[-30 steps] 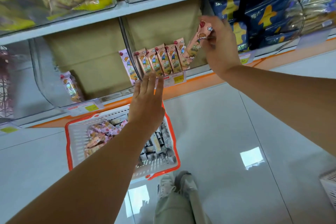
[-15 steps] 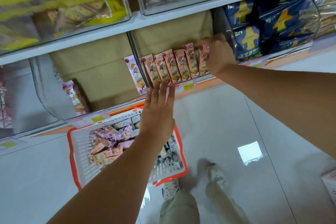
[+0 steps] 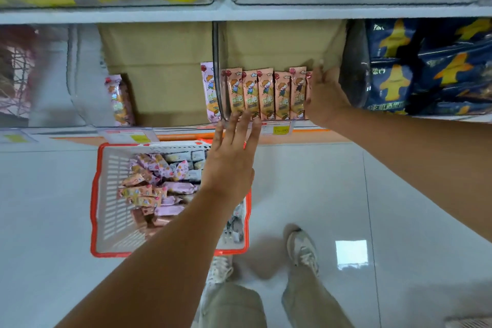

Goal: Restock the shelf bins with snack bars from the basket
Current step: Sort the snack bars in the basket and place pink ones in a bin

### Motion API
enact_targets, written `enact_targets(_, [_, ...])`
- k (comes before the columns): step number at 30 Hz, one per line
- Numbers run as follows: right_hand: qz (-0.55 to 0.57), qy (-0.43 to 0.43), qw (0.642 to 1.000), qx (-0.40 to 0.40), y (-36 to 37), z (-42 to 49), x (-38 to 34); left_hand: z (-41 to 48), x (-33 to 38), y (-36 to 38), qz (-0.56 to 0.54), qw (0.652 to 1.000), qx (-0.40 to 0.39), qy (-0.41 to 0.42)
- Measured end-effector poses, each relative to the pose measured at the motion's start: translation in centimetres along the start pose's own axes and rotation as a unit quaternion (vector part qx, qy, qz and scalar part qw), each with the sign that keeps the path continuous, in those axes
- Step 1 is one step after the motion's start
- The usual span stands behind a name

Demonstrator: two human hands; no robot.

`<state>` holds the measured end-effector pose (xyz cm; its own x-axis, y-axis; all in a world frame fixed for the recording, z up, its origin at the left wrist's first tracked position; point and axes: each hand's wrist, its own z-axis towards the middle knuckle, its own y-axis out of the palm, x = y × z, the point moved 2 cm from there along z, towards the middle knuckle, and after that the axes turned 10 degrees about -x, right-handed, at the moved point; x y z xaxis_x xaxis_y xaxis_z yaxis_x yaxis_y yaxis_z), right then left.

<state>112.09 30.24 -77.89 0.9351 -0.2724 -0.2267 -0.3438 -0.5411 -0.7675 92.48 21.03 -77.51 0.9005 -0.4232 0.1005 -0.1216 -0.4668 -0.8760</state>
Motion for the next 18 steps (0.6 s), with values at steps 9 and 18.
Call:
enact_targets(9, [-0.025,-0.028,0.999,0.032,0.4,-2.3,-0.3,-1.5,1.8,-0.5,-0.088,0.992,-0.019,-0.086])
enact_targets(18, [0.096,-0.387,0.907,0.132,3.9,-7.7,-8.6,-6.2,-0.9,1.6,-0.180,0.968,-0.019,-0.173])
